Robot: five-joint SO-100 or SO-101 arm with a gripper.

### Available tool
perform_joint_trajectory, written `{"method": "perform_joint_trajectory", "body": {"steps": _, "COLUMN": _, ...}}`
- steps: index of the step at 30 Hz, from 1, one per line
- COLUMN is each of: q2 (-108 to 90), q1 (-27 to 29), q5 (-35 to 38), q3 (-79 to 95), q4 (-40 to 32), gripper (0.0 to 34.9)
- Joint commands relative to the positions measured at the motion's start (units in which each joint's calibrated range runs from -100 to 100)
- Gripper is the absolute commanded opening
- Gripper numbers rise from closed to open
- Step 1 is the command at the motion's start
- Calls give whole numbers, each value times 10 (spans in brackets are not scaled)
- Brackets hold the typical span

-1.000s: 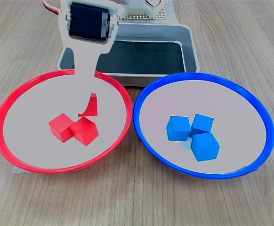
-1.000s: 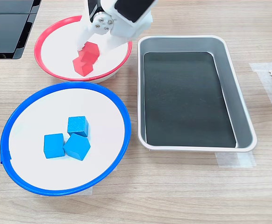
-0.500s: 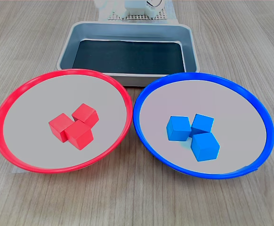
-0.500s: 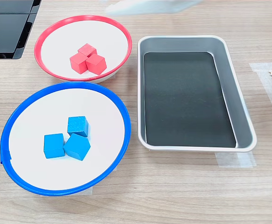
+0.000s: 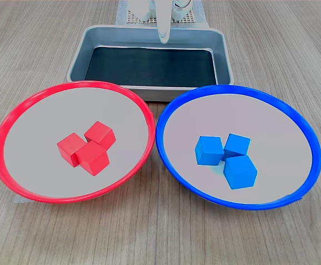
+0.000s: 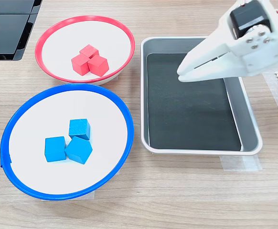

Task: Resolve any anomalies and move all blocks to matching dishes

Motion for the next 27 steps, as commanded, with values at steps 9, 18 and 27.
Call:
{"method": "perform_joint_trajectory", "body": {"steps": 9, "q2": -18, "q1": 20, "q5": -13, "q3": 0, "q4": 66, "gripper": 2}}
{"method": "perform_joint_trajectory", "body": {"steps": 18, "q2": -18, "q1": 20, "q5": -12, "q3": 0, "q4": 66, "gripper": 3}}
{"method": "perform_joint_trajectory", "body": {"steps": 27, "q2": -18, "q1": 20, "q5": -12, "q3": 0, "q4": 66, "gripper": 3}}
